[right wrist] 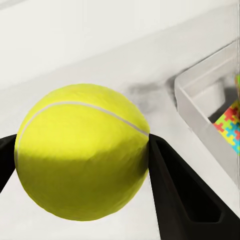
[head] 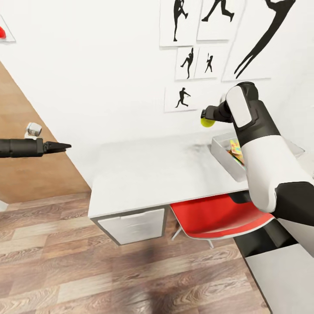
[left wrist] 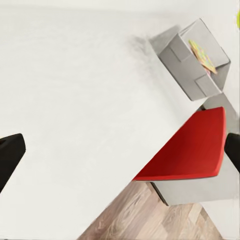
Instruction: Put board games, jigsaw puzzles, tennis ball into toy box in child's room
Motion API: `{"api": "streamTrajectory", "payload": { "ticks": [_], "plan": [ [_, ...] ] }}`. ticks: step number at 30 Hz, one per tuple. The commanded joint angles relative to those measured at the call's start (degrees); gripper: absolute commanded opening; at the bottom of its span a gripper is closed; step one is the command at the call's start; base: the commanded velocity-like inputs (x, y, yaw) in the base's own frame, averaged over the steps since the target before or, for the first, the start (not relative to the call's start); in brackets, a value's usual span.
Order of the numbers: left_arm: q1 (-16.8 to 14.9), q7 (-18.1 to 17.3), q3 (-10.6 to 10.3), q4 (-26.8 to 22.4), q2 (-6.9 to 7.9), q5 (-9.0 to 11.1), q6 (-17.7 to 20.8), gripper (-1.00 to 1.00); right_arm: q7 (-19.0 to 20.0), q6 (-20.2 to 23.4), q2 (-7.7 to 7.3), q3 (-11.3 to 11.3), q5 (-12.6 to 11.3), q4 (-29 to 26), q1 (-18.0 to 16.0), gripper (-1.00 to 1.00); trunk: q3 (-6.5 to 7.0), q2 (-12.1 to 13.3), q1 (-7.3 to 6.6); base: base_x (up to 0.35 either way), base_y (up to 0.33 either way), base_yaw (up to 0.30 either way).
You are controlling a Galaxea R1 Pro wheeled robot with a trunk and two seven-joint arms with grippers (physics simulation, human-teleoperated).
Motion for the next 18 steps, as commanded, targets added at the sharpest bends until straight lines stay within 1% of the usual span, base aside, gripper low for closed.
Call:
{"api": "streamTrajectory", "payload": {
  "ticks": [1,2,3,4,6,7,8,9,10,11,12,13,14,16,17,18],
  "plan": [
    [-0.62,-0.53,0.07,0.77,-0.66,-0.78,0.58,1.0,-0.81,0.09,-0.07,0.26,-0.75,-0.01,-0.06,-1.0,0.0,-0.1,0.03,0.0,0.0,-0.113],
    [-1.87,-0.53,0.06,2.27,-2.0,-1.26,0.58,1.0,-0.81,0.09,-0.07,0.26,-0.75,-0.01,-0.06,-1.0,0.1,-0.1,0.03,0.0,0.0,-0.113],
    [-2.54,-0.53,0.06,2.99,-2.71,-1.58,0.58,1.0,-0.81,0.09,-0.07,0.25,-0.75,-0.01,-0.06,-1.0,0.19,-0.1,0.03,0.0,0.0,-0.113],
    [-3.83,-0.53,0.03,4.33,-4.18,-2.46,0.58,1.0,-0.81,0.09,-0.07,0.26,-0.75,-0.01,-0.06,-1.0,0.29,-0.1,0.03,0.0,0.0,-0.113],
    [-6.1,-0.53,0.04,6.9,-7.33,-5.28,0.58,1.0,-0.81,0.09,-0.07,0.26,-0.75,-0.01,-0.06,-1.0,0.48,-0.1,0.03,0.0,0.0,-0.113],
    [-6.58,-0.53,0.04,7.56,-8.17,-6.15,0.58,1.0,-0.81,0.09,-0.07,0.27,-0.75,-0.01,-0.06,-1.0,0.57,-0.1,0.03,0.0,0.0,-0.113],
    [-7.94,-0.53,0.06,9.51,-10.83,-8.88,0.58,1.0,-0.81,0.09,-0.07,0.28,-0.75,0.01,-0.03,-1.0,0.67,-0.1,0.03,0.0,0.0,-0.113],
    [-8.9,-0.53,0.08,10.86,-12.67,-10.62,0.58,1.0,-0.81,0.09,-0.07,0.29,-0.75,0.11,-0.03,-1.0,0.76,-0.1,0.03,0.0,0.0,-0.113],
    [-9.36,-0.53,0.09,11.51,-13.6,-11.41,0.58,1.0,-0.81,0.09,-0.07,0.29,-0.75,0.19,-0.02,-1.0,0.86,-0.1,0.03,0.0,0.0,-0.113],
    [-10.16,-0.53,0.11,12.88,-15.46,-12.76,0.58,1.0,-0.81,0.09,-0.07,0.29,-0.75,0.39,0.0,-1.0,0.95,-0.1,0.03,0.0,0.0,-0.113],
    [-10.47,-0.53,0.11,13.54,-16.42,-13.29,0.58,1.0,-0.81,0.09,-0.07,0.29,-0.75,0.48,0.0,-1.0,1.05,-0.1,0.03,0.0,0.0,-0.113],
    [-10.93,-0.53,0.12,14.78,-18.32,-14.1,0.58,1.0,-0.81,0.09,-0.07,0.29,-0.75,0.62,0.01,-1.0,1.14,-0.1,0.03,0.0,0.0,-0.113],
    [-11.09,-0.53,0.12,15.35,-19.26,-14.4,0.58,1.0,-0.81,0.09,-0.07,0.29,-0.75,0.67,0.03,-1.0,1.24,-0.1,0.03,0.0,0.0,-0.113],
    [-11.47,-0.53,0.16,17.01,-22.64,-15.12,0.58,1.0,-0.81,0.09,-0.07,0.3,-0.75,0.8,0.19,-1.0,1.43,-0.1,0.03,0.0,0.0,-0.113],
    [-11.57,-0.53,0.16,17.43,-23.92,-15.3,0.58,1.0,-0.81,0.09,-0.1,0.3,-0.75,0.84,0.35,-1.0,1.53,-0.1,0.03,0.0,0.0,-0.113],
    [-11.6,-0.53,0.16,17.58,-24.45,-15.37,0.58,1.0,-0.81,0.09,-0.11,0.28,-0.75,0.86,0.45,-1.0,1.62,-0.1,0.03,0.0,0.0,-0.113]
  ]
}}
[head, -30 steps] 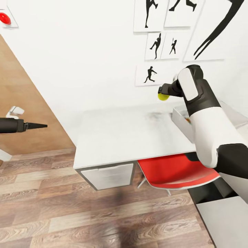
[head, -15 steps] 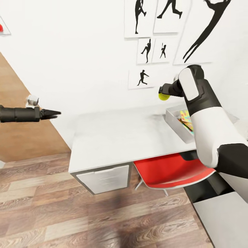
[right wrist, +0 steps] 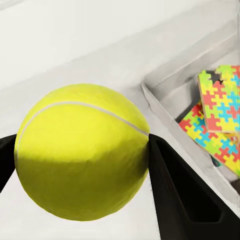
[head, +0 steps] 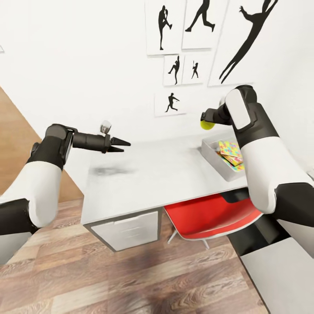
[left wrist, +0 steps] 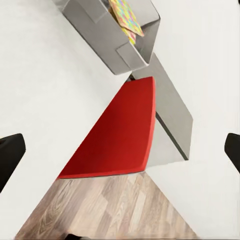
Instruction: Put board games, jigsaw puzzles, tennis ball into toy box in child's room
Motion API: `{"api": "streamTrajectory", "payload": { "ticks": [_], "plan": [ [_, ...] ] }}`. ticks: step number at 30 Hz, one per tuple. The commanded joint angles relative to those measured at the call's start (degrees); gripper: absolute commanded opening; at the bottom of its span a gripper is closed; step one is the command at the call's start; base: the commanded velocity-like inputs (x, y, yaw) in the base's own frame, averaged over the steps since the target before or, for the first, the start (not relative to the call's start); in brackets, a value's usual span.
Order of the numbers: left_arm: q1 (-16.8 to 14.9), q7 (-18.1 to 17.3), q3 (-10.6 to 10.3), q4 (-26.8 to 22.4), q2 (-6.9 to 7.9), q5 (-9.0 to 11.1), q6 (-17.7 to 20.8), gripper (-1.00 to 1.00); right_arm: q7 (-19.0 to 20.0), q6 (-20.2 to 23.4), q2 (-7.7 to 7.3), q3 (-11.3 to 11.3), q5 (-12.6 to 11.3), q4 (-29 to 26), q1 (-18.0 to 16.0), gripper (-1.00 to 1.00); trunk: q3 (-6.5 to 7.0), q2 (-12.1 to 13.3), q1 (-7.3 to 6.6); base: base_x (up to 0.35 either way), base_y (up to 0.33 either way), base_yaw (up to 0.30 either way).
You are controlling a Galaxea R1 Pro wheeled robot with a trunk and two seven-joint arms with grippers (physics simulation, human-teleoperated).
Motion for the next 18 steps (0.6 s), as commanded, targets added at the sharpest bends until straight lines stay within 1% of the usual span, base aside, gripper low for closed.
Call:
{"api": "streamTrajectory", "payload": {
  "ticks": [1,2,3,4,5,6,7,9,11,13,18],
  "plan": [
    [-0.08,-0.51,0.17,0.11,-0.51,-0.67,0.59,1.0,-0.8,0.09,-0.1,0.29,-0.75,-0.01,0.01,-1.0,0.0,-0.1,0.04,0.0,0.0,-0.113],
    [-0.1,-0.51,0.16,0.38,-1.61,-0.77,0.59,1.0,-0.8,0.09,-0.3,0.3,-0.75,0.01,0.16,-1.0,0.09,-0.1,0.04,0.0,0.0,-0.113],
    [-0.1,-0.51,0.19,0.48,-2.31,-0.74,0.59,1.0,-0.79,0.09,-0.84,0.3,-0.77,0.02,0.21,-1.0,0.19,-0.1,0.04,0.0,0.0,-0.113],
    [-0.1,-0.48,0.21,0.52,-2.7,-0.7,0.59,1.0,-0.76,0.09,-1.21,0.3,-0.78,0.01,0.23,-1.0,0.28,-0.1,0.04,0.0,0.0,-0.113],
    [-0.1,0.21,0.25,0.57,-3.57,-0.64,0.59,1.0,-0.69,0.09,-2.01,0.3,-0.83,0.02,0.26,-1.0,0.38,-0.1,0.04,0.0,0.0,-0.113],
    [-0.08,0.91,0.31,0.62,-4.96,-0.56,0.59,1.0,-0.59,0.09,-3.18,0.3,-1.07,0.03,0.32,-1.0,0.48,-0.1,0.04,0.0,0.0,-0.113],
    [-0.06,1.19,0.38,0.63,-5.83,-0.49,0.59,1.0,-0.54,0.09,-3.87,0.3,-1.45,0.02,0.43,-1.0,0.57,-0.1,0.04,0.0,0.0,-0.113],
    [0.04,1.4,0.54,0.65,-6.62,-0.3,0.49,1.0,-0.5,0.09,-4.77,0.3,-2.3,0.0,0.56,-1.0,0.76,-0.1,0.04,0.0,0.0,-0.113],
    [0.19,1.47,0.73,0.66,-7.02,-0.15,0.42,1.0,-0.49,0.09,-5.56,0.31,-3.23,0.0,0.65,-1.0,0.95,-0.1,0.04,0.0,0.0,-0.113],
    [0.39,1.51,1.48,0.66,-7.32,-0.03,0.1,1.0,-0.47,0.09,-6.53,0.31,-4.04,-0.01,0.71,-1.0,1.14,-0.1,0.04,0.0,0.0,-0.112],
    [1.42,1.7,2.88,0.65,-7.56,0.12,-1.05,1.0,-0.46,0.09,-7.33,0.29,-4.52,0.0,0.96,-1.0,1.62,-0.1,0.04,0.0,0.0,-0.112]
  ]
}}
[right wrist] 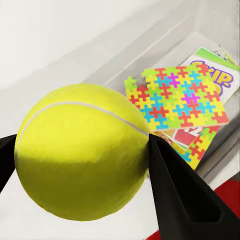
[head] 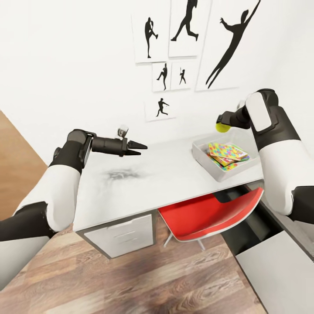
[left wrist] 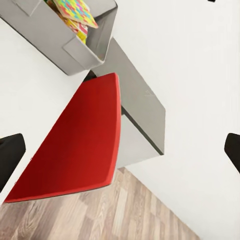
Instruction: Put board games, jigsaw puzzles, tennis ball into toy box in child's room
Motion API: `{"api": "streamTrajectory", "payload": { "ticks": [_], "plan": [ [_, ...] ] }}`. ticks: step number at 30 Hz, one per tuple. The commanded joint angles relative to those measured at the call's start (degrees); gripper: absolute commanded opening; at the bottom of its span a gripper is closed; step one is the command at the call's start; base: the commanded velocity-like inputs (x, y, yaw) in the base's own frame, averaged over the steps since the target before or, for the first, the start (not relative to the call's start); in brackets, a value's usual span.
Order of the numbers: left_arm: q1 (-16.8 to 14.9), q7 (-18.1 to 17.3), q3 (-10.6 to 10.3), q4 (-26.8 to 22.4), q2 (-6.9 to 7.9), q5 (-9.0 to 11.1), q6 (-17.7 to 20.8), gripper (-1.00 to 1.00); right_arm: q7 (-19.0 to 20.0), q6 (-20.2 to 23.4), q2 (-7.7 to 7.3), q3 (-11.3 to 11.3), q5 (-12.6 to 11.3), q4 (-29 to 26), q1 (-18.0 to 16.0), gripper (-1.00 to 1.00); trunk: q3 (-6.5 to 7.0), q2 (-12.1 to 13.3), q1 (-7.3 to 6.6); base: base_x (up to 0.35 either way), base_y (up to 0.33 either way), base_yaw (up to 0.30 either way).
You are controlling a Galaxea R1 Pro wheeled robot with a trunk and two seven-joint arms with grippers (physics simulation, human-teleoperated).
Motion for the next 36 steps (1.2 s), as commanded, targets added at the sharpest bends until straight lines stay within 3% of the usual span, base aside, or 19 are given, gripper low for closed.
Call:
{"api": "streamTrajectory", "payload": {
  "ticks": [1,3,6,11,16,22,36],
  "plan": [
    [0.14,-0.42,0.54,-0.01,-0.11,-0.56,0.48,1.0,-0.79,0.1,-0.15,0.17,-0.81,-0.04,-0.01,-1.0,0.0,-0.11,0.04,0.0,0.0,-0.112],
    [0.33,-0.38,1.27,-0.01,-0.13,-0.41,0.36,1.0,-0.76,0.1,-0.2,-0.16,-0.92,-0.04,0.03,-1.0,0.19,-0.11,0.04,0.0,0.0,-0.107],
    [0.52,-0.3,4.21,-0.01,-0.14,0.34,0.29,1.0,-0.73,0.1,-0.19,-0.78,-1.12,-0.04,0.08,-1.0,0.47,-0.11,0.04,0.0,0.0,-0.096],
    [2.2,-0.18,13.43,0.0,-0.11,1.36,0.17,1.0,-0.72,0.1,-0.05,-1.32,-1.22,-0.04,0.16,-1.0,0.92,-0.11,0.04,0.0,0.0,-0.065],
    [3.42,-0.01,17.72,0.0,-0.14,1.45,0.17,1.0,-0.72,0.1,-0.02,-1.41,-1.24,-0.11,0.16,-1.0,1.12,-0.11,0.04,0.0,0.0,-0.017],
    [5.67,0.2,19.62,0.0,-0.2,1.54,0.2,1.0,-0.72,0.1,0.09,-1.44,-1.22,-0.23,0.69,-1.0,1.16,-0.11,0.04,0.0,0.0,-0.003],
    [6.33,0.42,19.93,0.0,-1.4,1.48,0.24,1.0,-0.82,0.1,0.0,-1.59,-1.17,-0.41,3.05,-1.0,1.17,-0.11,0.04,0.014,-0.1,0.0]
  ]
}}
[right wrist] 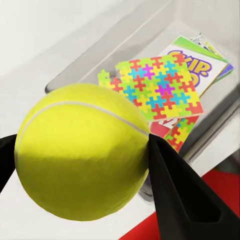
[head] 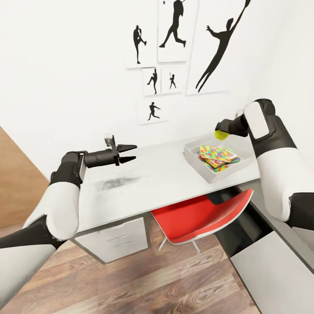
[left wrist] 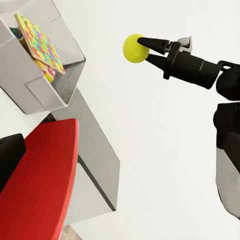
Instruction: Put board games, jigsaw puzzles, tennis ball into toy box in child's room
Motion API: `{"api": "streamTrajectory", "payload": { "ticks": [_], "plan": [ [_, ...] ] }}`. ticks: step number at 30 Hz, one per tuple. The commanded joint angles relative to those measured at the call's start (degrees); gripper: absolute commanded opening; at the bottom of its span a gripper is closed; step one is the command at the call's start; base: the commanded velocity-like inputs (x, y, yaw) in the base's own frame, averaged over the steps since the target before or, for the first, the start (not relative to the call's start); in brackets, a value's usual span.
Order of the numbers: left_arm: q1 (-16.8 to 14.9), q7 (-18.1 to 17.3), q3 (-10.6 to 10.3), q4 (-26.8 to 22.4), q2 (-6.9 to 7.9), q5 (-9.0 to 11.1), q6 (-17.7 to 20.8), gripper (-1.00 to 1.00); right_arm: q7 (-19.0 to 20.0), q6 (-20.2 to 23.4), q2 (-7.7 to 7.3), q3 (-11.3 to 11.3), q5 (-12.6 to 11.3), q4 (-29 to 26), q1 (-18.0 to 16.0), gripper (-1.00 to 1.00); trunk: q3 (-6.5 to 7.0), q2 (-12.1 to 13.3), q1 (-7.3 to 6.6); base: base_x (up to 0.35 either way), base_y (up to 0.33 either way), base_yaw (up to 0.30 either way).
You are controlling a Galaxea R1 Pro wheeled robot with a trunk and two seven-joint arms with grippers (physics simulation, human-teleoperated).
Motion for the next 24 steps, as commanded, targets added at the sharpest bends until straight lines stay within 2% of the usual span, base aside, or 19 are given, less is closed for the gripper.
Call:
{"api": "streamTrajectory", "payload": {
  "ticks": [1,6,13,18,24],
  "plan": [
    [-0.09,-0.42,0.39,-0.05,-0.33,-0.61,0.6,1.0,-0.83,0.1,-0.12,0.22,-0.75,0.02,0.2,-1.0,-0.11,-0.11,0.04,0.037,-0.087,0.0],
    [-0.08,-0.37,0.96,-0.05,-0.77,-0.65,0.6,1.0,-0.91,0.1,-0.18,-2.07,-0.73,0.27,1.39,-1.0,-0.11,-0.11,0.04,0.096,-0.032,0.0],
    [-0.08,-0.36,1.12,-0.05,-0.82,-0.61,0.6,1.0,-0.96,0.1,-0.12,-5.55,-0.73,0.33,2.76,-1.0,-0.28,-0.11,0.04,0.252,0.069,-0.072],
    [-0.08,-0.41,1.2,-0.05,-0.79,-0.61,0.6,1.0,-0.96,0.1,-0.15,-5.88,-0.74,0.38,2.79,-1.0,-0.48,-0.11,0.04,0.168,0.063,-0.199],
    [-0.07,-0.42,1.37,-0.05,-0.78,-0.61,0.6,1.0,-0.96,0.1,-0.17,-5.89,-0.73,0.34,2.79,-1.0,-0.54,-0.11,0.04,0.023,0.008,-0.042]
  ]
}}
